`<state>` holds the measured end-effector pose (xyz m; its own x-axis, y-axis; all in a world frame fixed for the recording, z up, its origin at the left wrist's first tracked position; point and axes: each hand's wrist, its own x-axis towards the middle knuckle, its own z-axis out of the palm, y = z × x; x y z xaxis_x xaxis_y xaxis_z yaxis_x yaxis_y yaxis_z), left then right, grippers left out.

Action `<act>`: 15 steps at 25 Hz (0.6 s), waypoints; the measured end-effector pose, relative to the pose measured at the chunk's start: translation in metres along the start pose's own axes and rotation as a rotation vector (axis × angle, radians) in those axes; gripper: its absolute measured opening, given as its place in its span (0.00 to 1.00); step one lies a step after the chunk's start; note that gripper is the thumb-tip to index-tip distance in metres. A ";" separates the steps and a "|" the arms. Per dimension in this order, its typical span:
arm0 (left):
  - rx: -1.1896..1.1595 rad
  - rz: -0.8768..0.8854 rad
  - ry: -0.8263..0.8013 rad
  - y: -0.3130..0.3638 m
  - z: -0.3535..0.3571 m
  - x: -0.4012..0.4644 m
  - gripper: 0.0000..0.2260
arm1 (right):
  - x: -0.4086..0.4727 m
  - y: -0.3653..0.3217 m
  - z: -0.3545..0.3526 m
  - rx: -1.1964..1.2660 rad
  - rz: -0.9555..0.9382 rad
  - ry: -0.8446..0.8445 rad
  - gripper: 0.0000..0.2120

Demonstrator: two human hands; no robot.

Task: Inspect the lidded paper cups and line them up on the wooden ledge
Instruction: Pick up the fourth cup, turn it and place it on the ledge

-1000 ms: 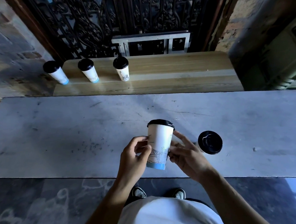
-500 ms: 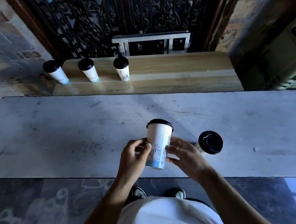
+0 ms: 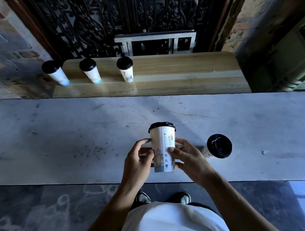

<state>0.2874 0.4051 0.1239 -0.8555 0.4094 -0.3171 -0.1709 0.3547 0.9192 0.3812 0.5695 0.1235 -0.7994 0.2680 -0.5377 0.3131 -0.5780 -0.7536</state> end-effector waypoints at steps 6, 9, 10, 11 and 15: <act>-0.052 -0.049 -0.087 -0.006 -0.011 0.010 0.27 | 0.011 0.006 0.009 -0.020 -0.045 -0.015 0.28; -0.085 -0.079 -0.133 -0.012 -0.020 0.025 0.27 | 0.021 0.008 0.013 -0.219 -0.068 0.009 0.28; -0.078 -0.073 -0.154 -0.013 -0.023 0.032 0.24 | 0.026 0.006 0.014 -0.288 -0.062 0.045 0.31; -0.068 -0.056 -0.177 -0.011 -0.025 0.040 0.22 | 0.031 0.003 0.015 -0.352 -0.055 0.082 0.32; -0.062 0.022 -0.221 0.004 -0.020 0.081 0.21 | 0.058 -0.033 0.020 -0.639 -0.115 0.165 0.33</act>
<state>0.2075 0.4230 0.1068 -0.7325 0.5930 -0.3343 -0.1895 0.2940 0.9368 0.3143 0.5890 0.1245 -0.7728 0.4448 -0.4527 0.5130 0.0177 -0.8582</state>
